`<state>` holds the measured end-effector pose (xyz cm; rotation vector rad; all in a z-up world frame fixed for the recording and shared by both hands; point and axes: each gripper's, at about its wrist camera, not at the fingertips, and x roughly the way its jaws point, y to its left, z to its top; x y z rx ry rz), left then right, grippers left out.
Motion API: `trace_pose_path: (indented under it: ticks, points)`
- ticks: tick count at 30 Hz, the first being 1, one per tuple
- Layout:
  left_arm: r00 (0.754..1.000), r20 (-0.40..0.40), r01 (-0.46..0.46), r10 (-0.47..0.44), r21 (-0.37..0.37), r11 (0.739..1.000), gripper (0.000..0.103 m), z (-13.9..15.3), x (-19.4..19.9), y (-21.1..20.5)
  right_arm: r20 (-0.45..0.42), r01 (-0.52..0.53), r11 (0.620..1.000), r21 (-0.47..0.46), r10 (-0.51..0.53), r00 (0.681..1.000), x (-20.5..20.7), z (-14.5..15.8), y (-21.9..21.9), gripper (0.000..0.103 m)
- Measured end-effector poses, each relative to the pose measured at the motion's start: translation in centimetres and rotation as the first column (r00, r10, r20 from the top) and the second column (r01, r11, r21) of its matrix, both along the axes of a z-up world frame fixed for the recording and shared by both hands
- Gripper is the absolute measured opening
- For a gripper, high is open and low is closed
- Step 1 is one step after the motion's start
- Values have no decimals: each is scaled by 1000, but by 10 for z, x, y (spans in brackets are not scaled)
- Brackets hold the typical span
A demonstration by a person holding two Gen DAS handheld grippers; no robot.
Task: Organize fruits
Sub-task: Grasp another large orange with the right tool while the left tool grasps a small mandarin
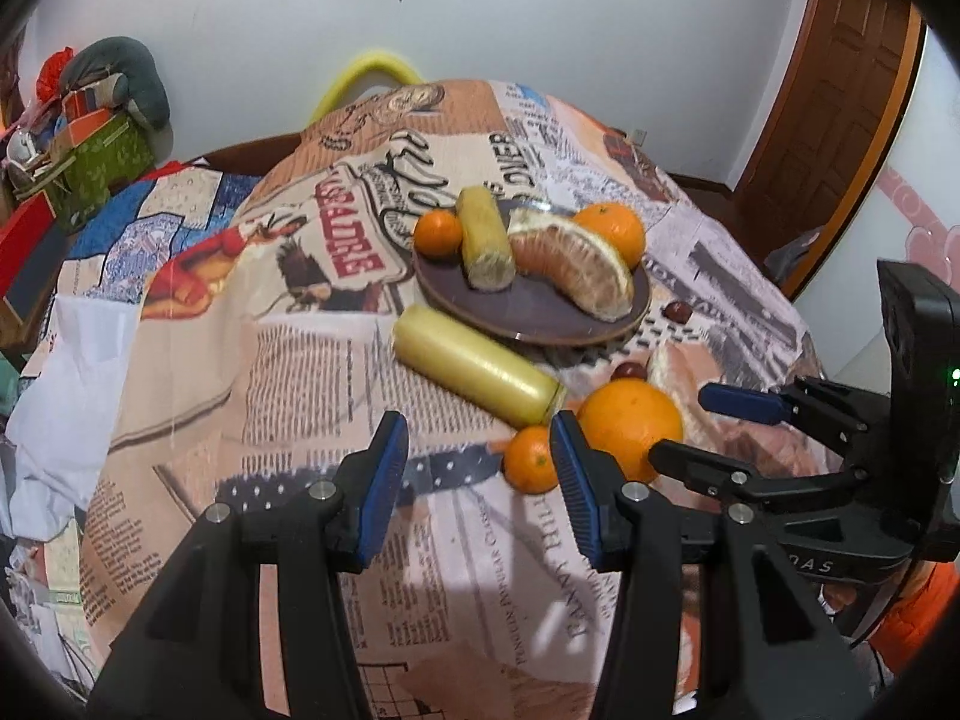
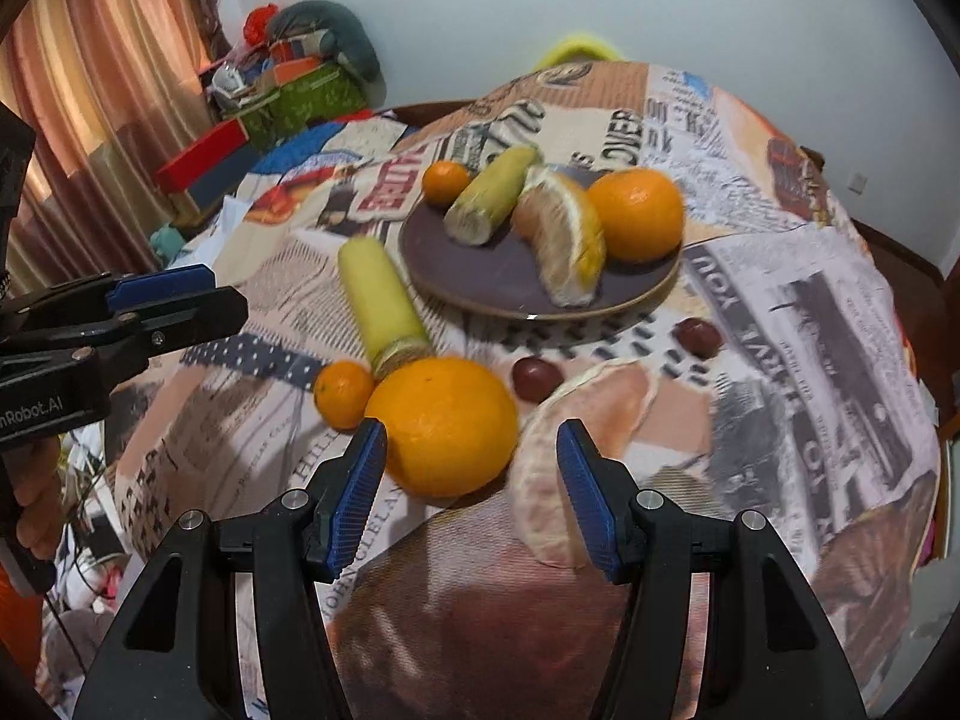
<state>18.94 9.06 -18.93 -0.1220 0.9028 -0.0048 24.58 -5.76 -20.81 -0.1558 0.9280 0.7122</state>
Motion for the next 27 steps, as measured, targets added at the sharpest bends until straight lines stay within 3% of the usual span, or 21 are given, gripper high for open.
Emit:
trace_pose_path:
  ticks: [4, 14, 18, 21, 27]
  points:
    - [1000, -20, -9, 9, -4, 1000, 49, -11, -2, 4, -11, -31, 999, -15, 30, 999, 1, -6, 12, 56]
    - [999, -46, -26, 25, -23, 999, 49, -22, -1, 13, 22, -56, 997, -53, 57, 998, 3, -16, 30, 73]
    - [999, -44, -20, 19, -20, 1000, 49, -22, -2, 10, 52, -69, 994, -83, 73, 996, 1, -20, 34, 73]
    - [999, -44, -13, 12, -22, 1000, 49, -21, -2, 8, 78, -61, 993, -104, 69, 995, 0, -20, 32, 63]
    - [999, -40, 10, -11, -27, 1000, 49, -20, -3, -2, 36, -47, 998, -44, 49, 998, 1, -14, 19, 62]
